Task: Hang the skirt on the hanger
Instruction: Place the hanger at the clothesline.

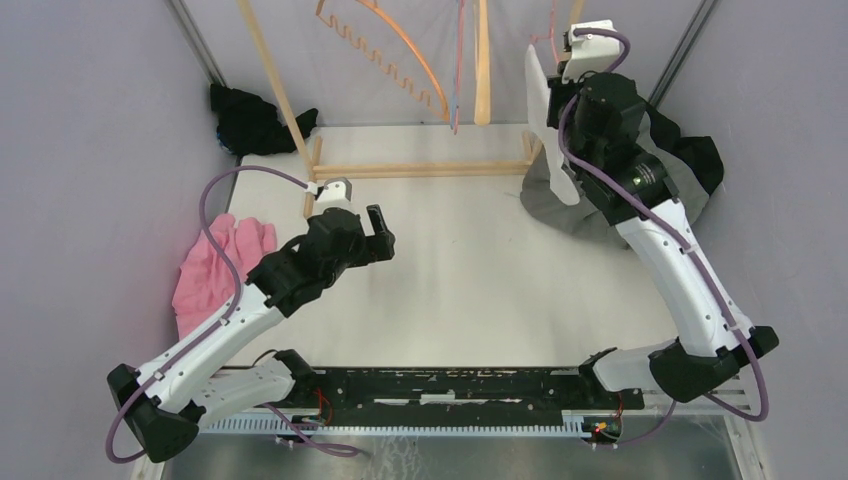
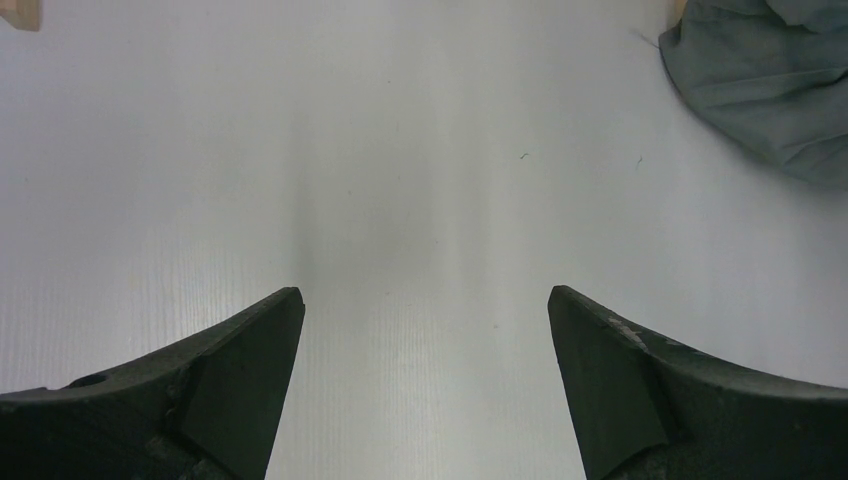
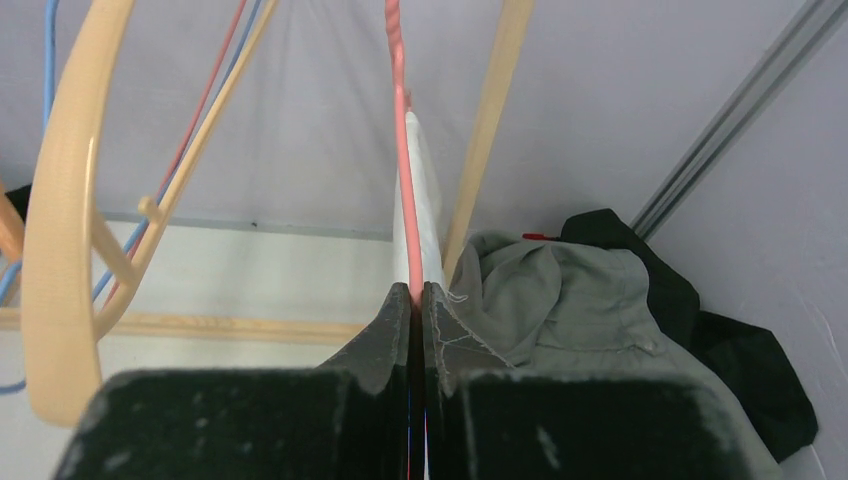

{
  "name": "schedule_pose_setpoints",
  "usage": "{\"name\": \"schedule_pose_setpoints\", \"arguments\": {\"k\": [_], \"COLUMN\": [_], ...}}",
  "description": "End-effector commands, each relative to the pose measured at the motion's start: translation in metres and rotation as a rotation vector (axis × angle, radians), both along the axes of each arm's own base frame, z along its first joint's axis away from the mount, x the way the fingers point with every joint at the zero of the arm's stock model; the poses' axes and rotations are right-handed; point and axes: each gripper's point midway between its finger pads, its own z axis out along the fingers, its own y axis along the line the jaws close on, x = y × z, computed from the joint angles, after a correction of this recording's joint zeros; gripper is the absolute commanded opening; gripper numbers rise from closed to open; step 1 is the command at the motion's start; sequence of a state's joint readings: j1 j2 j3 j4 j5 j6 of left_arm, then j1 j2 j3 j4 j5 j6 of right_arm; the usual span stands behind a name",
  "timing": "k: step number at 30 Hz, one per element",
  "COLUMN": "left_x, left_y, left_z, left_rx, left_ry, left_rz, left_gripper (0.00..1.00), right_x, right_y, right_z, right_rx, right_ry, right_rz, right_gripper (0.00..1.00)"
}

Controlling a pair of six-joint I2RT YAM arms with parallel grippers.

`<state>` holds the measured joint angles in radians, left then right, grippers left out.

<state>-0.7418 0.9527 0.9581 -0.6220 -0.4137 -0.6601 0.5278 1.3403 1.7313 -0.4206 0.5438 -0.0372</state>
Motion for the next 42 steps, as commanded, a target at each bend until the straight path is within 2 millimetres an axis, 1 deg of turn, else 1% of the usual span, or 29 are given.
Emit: {"name": "schedule_pose_setpoints", "arguments": {"k": [1, 5, 11, 14, 22, 27, 31, 34, 37, 42], "left_x": [0.002, 0.002, 0.004, 0.004, 0.004, 0.004, 0.003, 0.003, 0.003, 0.003], "left_y": [0.0, -0.001, -0.002, -0.002, -0.001, 0.002, 0.004, 0.004, 0.004, 0.002], "left_z": [0.007, 0.003, 0.001, -0.001, -0.004, -0.003, -0.003, -0.004, -0.006, -0.01], "left_rx": [-0.006, -0.007, -0.004, 0.004, 0.015, 0.014, 0.018, 0.017, 0.015, 0.009], "left_ry": [-0.033, -0.025, -0.025, -0.023, -0.017, -0.019, -0.018, -0.018, -0.013, -0.008], "left_rz": [-0.009, -0.01, -0.008, -0.008, -0.006, 0.002, 0.007, 0.009, 0.007, 0.003], "left_gripper": [0.99, 0.99, 0.99, 0.99, 0.99, 0.99, 0.99, 0.99, 0.99, 0.99], "right_x": [0.006, 0.021, 0.036, 0.042, 0.069, 0.082, 0.093, 0.099, 0.101, 0.1], "right_y": [0.001, 0.001, 0.005, 0.008, 0.013, 0.013, 0.017, 0.019, 0.021, 0.023], "right_z": [0.069, 0.078, 0.09, 0.092, 0.09, 0.091, 0.086, 0.077, 0.066, 0.045], "right_rx": [0.136, 0.167, 0.2, 0.228, 0.288, 0.324, 0.333, 0.333, 0.335, 0.339], "right_ry": [-0.195, -0.222, -0.265, -0.293, -0.308, -0.324, -0.299, -0.276, -0.252, -0.205], "right_rz": [0.081, 0.115, 0.163, 0.188, 0.2, 0.203, 0.211, 0.213, 0.215, 0.217], "right_gripper": [0.01, 0.01, 0.01, 0.01, 0.01, 0.01, 0.01, 0.01, 0.01, 0.01]}}
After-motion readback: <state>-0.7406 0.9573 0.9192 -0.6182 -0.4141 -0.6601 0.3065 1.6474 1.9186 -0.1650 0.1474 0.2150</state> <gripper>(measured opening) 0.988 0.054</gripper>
